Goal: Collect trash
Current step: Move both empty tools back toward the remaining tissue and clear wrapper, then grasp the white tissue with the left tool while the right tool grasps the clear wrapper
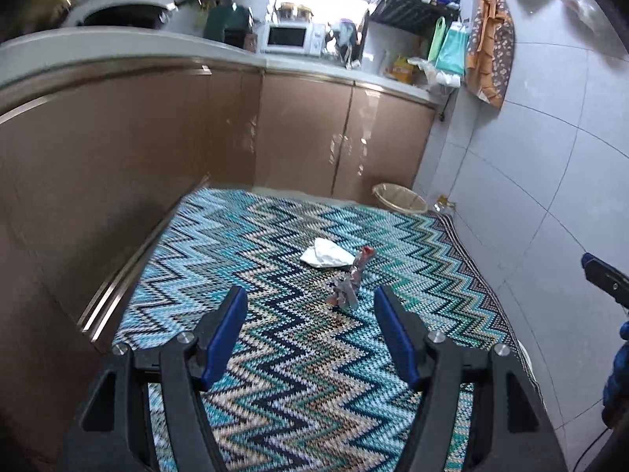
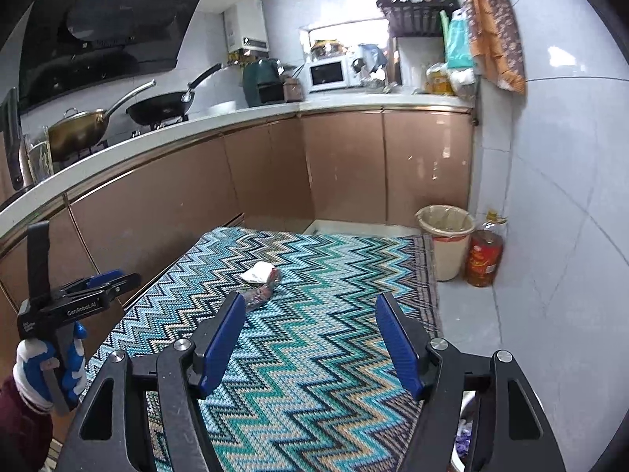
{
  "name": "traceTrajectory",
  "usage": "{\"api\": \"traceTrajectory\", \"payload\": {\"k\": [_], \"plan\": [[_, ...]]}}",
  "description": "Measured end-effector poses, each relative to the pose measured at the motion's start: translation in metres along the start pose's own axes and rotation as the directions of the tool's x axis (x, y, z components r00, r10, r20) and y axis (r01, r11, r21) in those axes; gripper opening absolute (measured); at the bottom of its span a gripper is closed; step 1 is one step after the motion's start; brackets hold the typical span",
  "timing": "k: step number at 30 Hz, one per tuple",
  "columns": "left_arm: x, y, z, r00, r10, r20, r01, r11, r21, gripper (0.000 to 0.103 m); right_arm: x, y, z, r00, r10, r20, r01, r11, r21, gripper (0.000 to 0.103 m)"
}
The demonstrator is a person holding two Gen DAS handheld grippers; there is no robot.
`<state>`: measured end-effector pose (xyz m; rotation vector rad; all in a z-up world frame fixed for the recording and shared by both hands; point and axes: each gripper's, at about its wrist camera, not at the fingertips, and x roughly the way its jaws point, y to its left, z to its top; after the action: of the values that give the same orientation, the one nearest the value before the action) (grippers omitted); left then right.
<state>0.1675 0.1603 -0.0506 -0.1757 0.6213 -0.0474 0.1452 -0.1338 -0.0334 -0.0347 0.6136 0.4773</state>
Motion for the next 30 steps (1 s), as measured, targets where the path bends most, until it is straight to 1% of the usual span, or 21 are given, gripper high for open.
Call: {"api": "traceTrajectory", "payload": {"k": [3,4,8,14,17,19,20,21,23,24,27,29,30], "plan": [[0.037,0.014,0.011,0.994,-0.083,-0.076,0.080,0.996,-0.037,0.065,0.032,0.004,0.007,0.998,0.057,-0.030,-0.057,0.998,-0.002,0.065],[0.050,0.017,0.015,0.989,-0.108,-0.097,0.103,0.993,-0.056,0.065,0.040,0.004,0.008,0.997,0.069,-0.037,-0.069,0.998,-0.002,0.064],[0.103,0.030,0.028,0.967,-0.195,-0.165,0.178,0.977,-0.116,0.064,0.093,0.005,0.010,0.987,0.126,-0.099,-0.126,0.992,0.014,0.056],[0.179,0.037,0.042,0.933,-0.276,-0.231,0.246,0.958,-0.149,0.064,0.164,0.006,0.008,0.963,0.204,-0.176,-0.199,0.979,0.049,0.049],[0.211,0.040,0.047,0.920,-0.296,-0.258,0.260,0.951,-0.166,0.064,0.196,0.008,0.005,0.948,0.242,-0.208,-0.235,0.970,0.058,0.048],[0.227,0.042,0.048,0.908,-0.319,-0.273,0.278,0.944,-0.178,0.063,0.218,0.007,0.004,0.936,0.266,-0.229,-0.258,0.964,0.065,0.048],[0.234,0.043,0.049,0.901,-0.332,-0.280,0.289,0.939,-0.184,0.060,0.226,0.008,0.004,0.931,0.275,-0.238,-0.267,0.961,0.067,0.048],[0.241,0.043,0.049,0.890,-0.352,-0.289,0.306,0.932,-0.194,0.057,0.236,0.008,0.003,0.925,0.286,-0.248,-0.278,0.958,0.069,0.048],[0.251,0.045,0.049,0.874,-0.379,-0.305,0.328,0.922,-0.206,0.055,0.250,0.008,0.002,0.915,0.305,-0.265,-0.295,0.952,0.076,0.047],[0.255,0.045,0.048,0.867,-0.387,-0.312,0.335,0.919,-0.209,0.052,0.259,0.008,0.000,0.907,0.319,-0.274,-0.307,0.948,0.086,0.046],[0.265,0.049,0.046,0.852,-0.412,-0.324,0.358,0.909,-0.215,0.047,0.276,0.006,-0.002,0.891,0.348,-0.291,-0.330,0.937,0.111,0.046],[0.268,0.049,0.044,0.846,-0.416,-0.333,0.365,0.908,-0.206,0.045,0.284,0.005,-0.003,0.883,0.363,-0.297,-0.341,0.932,0.125,0.045],[0.270,0.049,0.043,0.845,-0.415,-0.339,0.368,0.909,-0.196,0.043,0.287,0.004,-0.003,0.879,0.371,-0.298,-0.347,0.928,0.133,0.044]]}}
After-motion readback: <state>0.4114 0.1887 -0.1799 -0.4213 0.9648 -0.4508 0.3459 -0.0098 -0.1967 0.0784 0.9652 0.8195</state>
